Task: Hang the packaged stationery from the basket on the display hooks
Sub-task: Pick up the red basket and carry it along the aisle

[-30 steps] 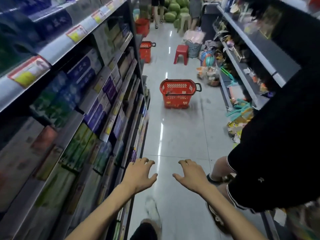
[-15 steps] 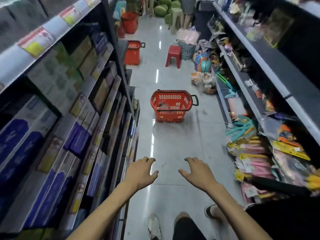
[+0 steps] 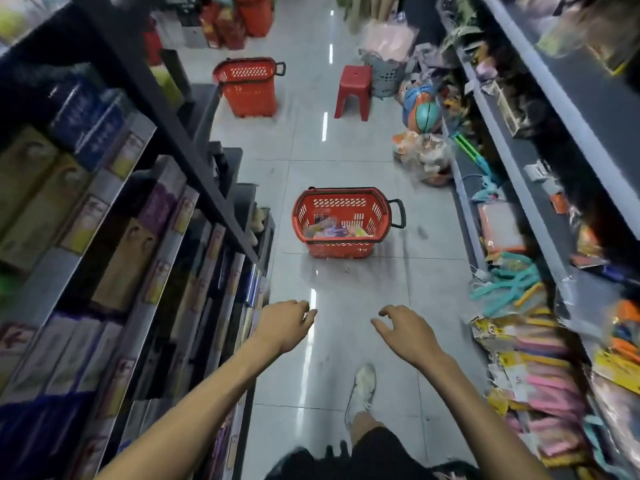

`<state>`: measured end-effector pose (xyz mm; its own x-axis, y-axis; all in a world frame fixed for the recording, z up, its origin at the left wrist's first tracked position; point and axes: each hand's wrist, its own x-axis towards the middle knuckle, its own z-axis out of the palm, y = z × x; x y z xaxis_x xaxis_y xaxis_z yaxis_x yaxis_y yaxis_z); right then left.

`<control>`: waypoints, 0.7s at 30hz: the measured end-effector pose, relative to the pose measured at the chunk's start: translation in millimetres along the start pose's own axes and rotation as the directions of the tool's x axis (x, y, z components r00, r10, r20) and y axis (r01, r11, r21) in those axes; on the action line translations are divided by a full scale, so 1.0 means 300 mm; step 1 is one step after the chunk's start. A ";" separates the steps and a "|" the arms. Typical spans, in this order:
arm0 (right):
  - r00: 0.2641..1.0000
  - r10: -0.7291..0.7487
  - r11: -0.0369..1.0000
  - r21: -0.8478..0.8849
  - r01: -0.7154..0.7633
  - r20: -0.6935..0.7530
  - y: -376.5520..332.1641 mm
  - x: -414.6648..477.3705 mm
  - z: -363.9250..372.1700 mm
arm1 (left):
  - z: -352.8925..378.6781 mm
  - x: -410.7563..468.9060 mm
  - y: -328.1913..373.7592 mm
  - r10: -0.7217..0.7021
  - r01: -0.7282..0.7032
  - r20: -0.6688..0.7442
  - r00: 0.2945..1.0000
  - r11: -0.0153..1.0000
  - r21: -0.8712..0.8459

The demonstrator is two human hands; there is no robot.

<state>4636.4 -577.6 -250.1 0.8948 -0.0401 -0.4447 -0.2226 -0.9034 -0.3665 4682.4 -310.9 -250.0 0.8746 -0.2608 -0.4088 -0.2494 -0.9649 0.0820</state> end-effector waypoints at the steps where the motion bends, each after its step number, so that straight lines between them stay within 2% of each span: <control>1: 1.000 0.016 1.000 0.008 -0.016 0.001 0.016 0.061 -0.031 | -0.023 0.055 0.010 -0.020 0.020 0.005 1.000 1.000 0.001; 7: 0.999 0.037 0.998 -0.039 -0.039 -0.032 0.074 0.392 -0.185 | -0.127 0.374 0.040 -0.055 0.054 0.029 0.998 0.998 0.037; 13: 0.993 0.061 0.998 0.005 -0.062 0.102 0.094 0.732 -0.250 | -0.135 0.730 -0.017 -0.074 0.074 0.123 0.990 0.997 0.005; 21: 0.964 0.165 0.986 -0.066 -0.154 0.209 0.130 1.290 -0.211 | -0.043 1.302 -0.201 -0.102 0.110 0.219 0.970 0.994 -0.027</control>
<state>4998.7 -655.4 -384.8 0.7450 -0.0987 -0.6598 -0.3321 -0.9126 -0.2385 5044.3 -355.0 -402.7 0.7829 -0.1483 -0.6043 -0.1404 -0.9882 0.0606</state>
